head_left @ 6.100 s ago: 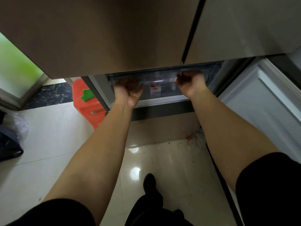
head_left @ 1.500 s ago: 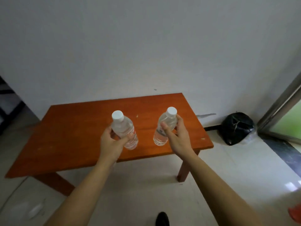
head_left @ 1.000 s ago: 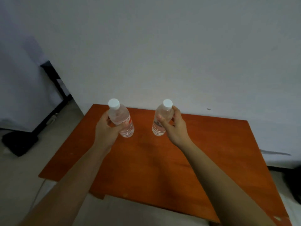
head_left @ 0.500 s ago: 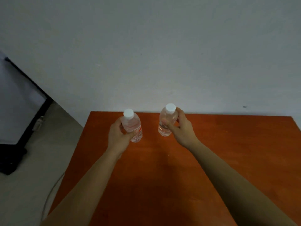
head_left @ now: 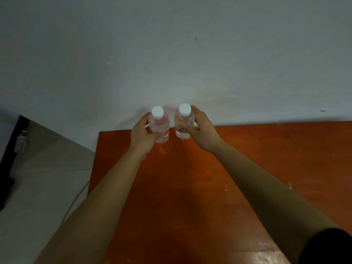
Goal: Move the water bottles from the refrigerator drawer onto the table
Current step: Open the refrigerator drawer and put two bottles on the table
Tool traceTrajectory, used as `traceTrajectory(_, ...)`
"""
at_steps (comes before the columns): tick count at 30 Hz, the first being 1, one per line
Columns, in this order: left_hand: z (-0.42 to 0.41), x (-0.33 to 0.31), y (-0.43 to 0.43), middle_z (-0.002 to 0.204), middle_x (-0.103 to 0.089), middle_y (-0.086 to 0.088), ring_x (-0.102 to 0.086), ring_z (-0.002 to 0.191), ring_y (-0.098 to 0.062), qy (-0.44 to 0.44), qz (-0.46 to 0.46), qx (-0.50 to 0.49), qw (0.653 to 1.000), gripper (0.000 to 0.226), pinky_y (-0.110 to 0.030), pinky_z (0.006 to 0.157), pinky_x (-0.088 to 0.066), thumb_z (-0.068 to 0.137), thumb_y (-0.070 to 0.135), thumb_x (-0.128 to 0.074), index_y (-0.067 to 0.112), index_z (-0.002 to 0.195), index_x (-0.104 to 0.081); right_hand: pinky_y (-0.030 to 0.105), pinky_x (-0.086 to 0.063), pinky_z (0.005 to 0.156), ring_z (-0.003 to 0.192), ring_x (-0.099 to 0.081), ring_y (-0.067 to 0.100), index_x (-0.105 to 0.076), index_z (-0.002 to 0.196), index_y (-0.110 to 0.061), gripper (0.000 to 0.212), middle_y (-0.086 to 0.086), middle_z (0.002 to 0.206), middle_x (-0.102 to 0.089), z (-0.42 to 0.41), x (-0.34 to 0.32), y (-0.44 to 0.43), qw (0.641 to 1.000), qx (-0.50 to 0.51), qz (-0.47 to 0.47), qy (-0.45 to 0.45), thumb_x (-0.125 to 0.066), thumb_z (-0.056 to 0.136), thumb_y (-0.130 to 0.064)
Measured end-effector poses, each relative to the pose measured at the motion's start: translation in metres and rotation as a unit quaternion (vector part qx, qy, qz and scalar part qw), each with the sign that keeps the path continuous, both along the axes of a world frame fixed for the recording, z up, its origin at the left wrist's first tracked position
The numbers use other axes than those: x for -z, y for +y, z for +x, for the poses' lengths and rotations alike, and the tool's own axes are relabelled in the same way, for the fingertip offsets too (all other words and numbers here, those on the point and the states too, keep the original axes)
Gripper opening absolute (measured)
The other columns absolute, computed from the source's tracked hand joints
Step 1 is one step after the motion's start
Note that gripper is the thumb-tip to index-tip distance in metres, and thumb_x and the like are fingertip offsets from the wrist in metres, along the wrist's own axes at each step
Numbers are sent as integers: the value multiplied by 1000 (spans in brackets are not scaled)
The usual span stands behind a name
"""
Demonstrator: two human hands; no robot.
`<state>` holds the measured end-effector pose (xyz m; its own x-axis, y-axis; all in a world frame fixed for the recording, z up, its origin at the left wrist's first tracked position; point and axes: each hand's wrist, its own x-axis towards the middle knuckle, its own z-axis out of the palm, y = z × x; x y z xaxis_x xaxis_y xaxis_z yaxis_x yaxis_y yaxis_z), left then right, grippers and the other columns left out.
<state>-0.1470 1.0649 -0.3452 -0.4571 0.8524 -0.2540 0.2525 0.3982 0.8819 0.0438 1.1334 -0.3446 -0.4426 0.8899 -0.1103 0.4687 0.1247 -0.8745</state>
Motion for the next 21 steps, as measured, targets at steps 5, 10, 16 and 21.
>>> traceTrajectory(5, -6, 7, 18, 133, -62, 7, -60, 120, -18, -36, 19, 28, 999, 68, -46, 99, -53, 78, 16, -83, 31, 137, -54, 37, -41, 101, 129, -42, 21, -40, 146, -28, 64, 6, 140, -49, -13, 8, 12, 1000, 0, 15, -11, -68, 91, -41)
traceTrajectory(10, -16, 14, 20, 142, -56, 3, -57, 124, -19, -13, 14, 47, 999, 74, -44, 100, -52, 82, 22, -80, 31, 145, -44, 34, -50, 100, 130, -50, 18, -29, 150, -28, 70, 3, 147, -49, -15, 12, 11, 1000, 13, 8, 18, -66, 92, -39)
traceTrajectory(16, -13, 23, 21, 141, -56, 3, -57, 125, -20, -5, 7, 31, 999, 70, -49, 103, -49, 81, 24, -81, 26, 141, -43, 26, -52, 94, 123, -53, 15, -26, 140, -19, 62, 8, 141, -50, -22, 17, 3, 998, 39, -8, 46, -66, 94, -29)
traceTrajectory(21, -6, 17, 18, 147, -50, 4, -49, 134, -21, -27, 7, 46, 999, 70, -53, 107, -45, 86, 19, -75, 28, 146, -39, 49, -48, 104, 133, -46, 27, -25, 145, -37, 71, 10, 149, -40, -18, 7, -2, 999, 33, -10, 7, -65, 89, -55)
